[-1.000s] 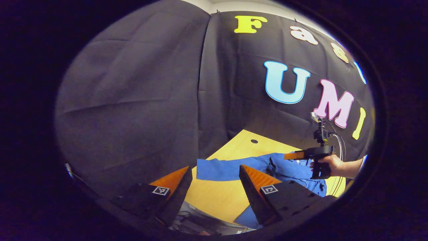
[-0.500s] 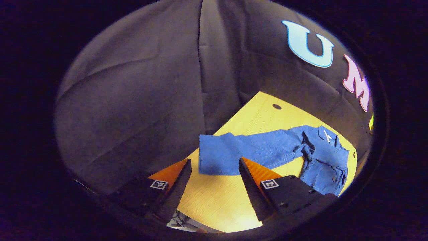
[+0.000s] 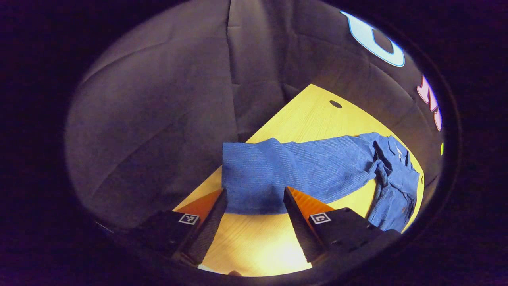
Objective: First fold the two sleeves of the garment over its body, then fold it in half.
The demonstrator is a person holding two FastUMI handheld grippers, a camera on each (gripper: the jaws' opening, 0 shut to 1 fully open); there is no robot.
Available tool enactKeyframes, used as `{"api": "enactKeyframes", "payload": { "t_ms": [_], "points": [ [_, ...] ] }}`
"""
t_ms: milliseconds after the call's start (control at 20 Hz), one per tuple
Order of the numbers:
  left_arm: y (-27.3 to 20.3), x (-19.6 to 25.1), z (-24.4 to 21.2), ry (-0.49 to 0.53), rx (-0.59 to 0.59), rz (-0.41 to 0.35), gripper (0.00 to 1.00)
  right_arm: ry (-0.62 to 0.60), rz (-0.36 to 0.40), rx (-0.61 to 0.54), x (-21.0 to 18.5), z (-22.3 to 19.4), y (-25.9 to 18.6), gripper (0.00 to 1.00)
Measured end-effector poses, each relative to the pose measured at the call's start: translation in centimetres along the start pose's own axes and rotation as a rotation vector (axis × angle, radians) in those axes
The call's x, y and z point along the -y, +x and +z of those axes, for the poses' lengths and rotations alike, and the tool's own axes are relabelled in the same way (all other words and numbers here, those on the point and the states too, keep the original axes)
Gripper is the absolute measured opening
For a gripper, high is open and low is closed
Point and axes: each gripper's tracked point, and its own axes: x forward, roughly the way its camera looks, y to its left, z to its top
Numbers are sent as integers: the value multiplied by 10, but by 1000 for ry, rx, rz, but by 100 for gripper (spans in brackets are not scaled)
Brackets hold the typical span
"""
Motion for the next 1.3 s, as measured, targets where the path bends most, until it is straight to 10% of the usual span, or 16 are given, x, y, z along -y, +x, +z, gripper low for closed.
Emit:
{"api": "enactKeyframes", "payload": {
  "t_ms": [300, 550, 1300],
  "points": [
    [18, -9, -1, 1, 10, 70, 58, 11, 4, -19, -2, -10, -4, 98],
    [12, -16, 5, 20, -36, 87, 0, 5, 23, -45, -12, -18, -5, 98],
    [-92, 98, 85, 113, 193, -297, 0, 50, 48, -70, -4, -46, -18, 98]
  ]
}}
